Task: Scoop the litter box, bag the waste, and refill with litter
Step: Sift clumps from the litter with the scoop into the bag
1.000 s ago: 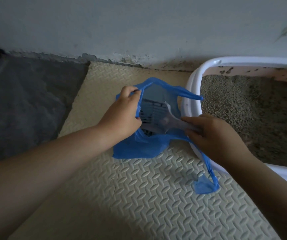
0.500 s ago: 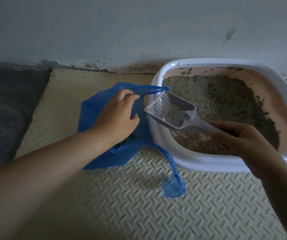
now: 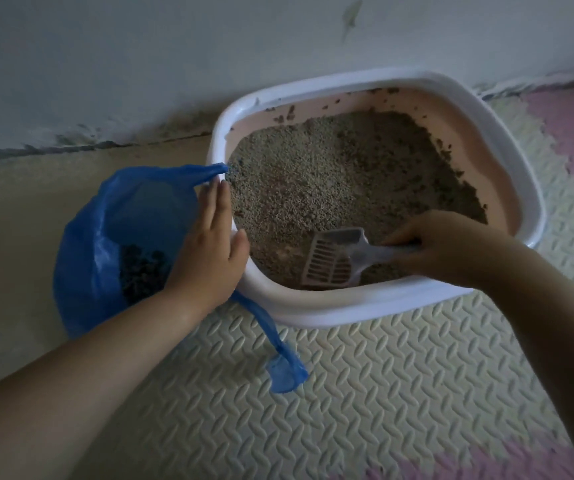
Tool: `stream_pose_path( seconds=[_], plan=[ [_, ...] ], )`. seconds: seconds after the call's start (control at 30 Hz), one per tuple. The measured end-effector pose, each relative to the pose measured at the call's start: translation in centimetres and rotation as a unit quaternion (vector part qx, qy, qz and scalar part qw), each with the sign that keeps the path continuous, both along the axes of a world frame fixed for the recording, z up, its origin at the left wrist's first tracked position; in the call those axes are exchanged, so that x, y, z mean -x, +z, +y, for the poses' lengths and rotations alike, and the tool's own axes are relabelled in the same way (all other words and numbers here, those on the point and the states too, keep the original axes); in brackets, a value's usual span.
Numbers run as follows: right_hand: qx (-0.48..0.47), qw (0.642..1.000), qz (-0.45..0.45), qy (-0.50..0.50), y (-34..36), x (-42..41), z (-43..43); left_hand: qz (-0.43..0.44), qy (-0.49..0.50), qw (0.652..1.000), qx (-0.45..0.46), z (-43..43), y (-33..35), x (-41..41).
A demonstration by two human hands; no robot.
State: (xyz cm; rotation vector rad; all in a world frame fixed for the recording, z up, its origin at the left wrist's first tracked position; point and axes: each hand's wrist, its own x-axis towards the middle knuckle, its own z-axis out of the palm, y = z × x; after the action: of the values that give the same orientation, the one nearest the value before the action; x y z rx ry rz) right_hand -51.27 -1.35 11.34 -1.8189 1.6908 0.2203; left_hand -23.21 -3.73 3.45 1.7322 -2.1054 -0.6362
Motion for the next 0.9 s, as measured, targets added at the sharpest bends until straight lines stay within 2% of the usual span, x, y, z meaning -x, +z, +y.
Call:
stream_pose_path(
  seconds=[0.1,0.27,0.5,0.7,0.9],
  plan=[
    [-0.030,0.999,-0.034,0.029,-0.4,-1.8,-0.5,0.031,0.013,0.999,0.011,0.1,-0.5,0.0],
    [-0.016,0.998,-0.050,0.040,-0.6,-4.8,-1.3,0.046,0.015,0.999,0.013,0.2,-0.8,0.0],
    [0.002,0.996,-0.081,-0.044,-3.2,-6.4,-2.7,0.056,0.009,0.998,0.021,0.1,-1.2,0.0],
    [0.046,0.992,-0.088,-0.074,-5.0,-12.1,-3.6,0.038,0.010,0.999,0.028,0.2,-0.9,0.0],
    [0.046,0.984,-0.064,-0.158,-7.8,-15.5,-8.0,0.029,0.004,0.999,0.025,0.0,-0.6,0.1]
  ],
)
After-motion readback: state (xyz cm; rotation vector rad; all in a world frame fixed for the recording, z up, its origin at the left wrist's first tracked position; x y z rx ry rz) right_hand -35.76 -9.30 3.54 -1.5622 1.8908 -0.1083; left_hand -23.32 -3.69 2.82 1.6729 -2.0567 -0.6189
